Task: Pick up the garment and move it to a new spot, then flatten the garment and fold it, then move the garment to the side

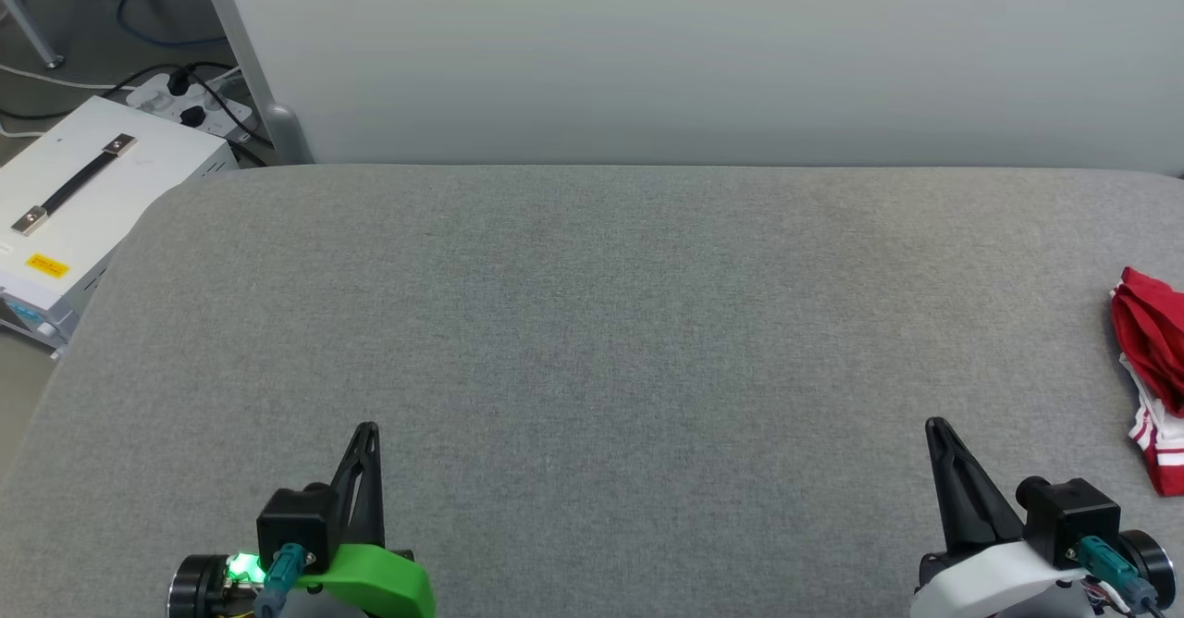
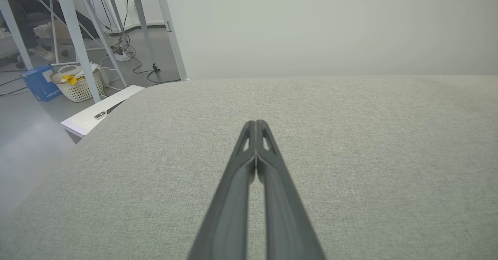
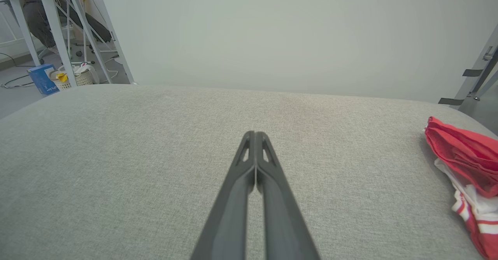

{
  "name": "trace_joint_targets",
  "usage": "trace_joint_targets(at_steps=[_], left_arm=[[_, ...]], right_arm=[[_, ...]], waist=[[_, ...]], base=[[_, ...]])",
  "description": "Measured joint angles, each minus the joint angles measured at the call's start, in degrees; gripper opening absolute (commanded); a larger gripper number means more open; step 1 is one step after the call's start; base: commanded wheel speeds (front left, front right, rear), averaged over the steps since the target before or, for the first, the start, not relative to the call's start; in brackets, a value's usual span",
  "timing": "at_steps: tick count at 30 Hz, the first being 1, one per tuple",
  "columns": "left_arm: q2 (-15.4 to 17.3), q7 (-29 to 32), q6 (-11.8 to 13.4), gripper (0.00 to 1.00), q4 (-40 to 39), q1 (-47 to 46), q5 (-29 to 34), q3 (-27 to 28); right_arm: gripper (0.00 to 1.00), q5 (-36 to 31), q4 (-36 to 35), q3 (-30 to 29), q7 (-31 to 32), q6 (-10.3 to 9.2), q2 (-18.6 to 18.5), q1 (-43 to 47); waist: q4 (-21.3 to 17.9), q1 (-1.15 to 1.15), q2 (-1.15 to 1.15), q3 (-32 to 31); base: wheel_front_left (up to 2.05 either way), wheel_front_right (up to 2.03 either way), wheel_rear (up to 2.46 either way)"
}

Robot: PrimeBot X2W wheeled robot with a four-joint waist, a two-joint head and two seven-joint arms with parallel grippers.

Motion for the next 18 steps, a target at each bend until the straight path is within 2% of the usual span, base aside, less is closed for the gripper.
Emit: trace_joint_targets(at_steps=[18], left_arm=[[-0.2,2.0,0.0,0.00,-1.2,-0.4,0.6,0.7]], right_arm=[[0.00,-0.8,-0.6,-0.1,2.1,0.00,0.0,-1.1]], waist=[[-0.2,0.00,0.00,0.2]], base=[[0.00,0.00,0.00]])
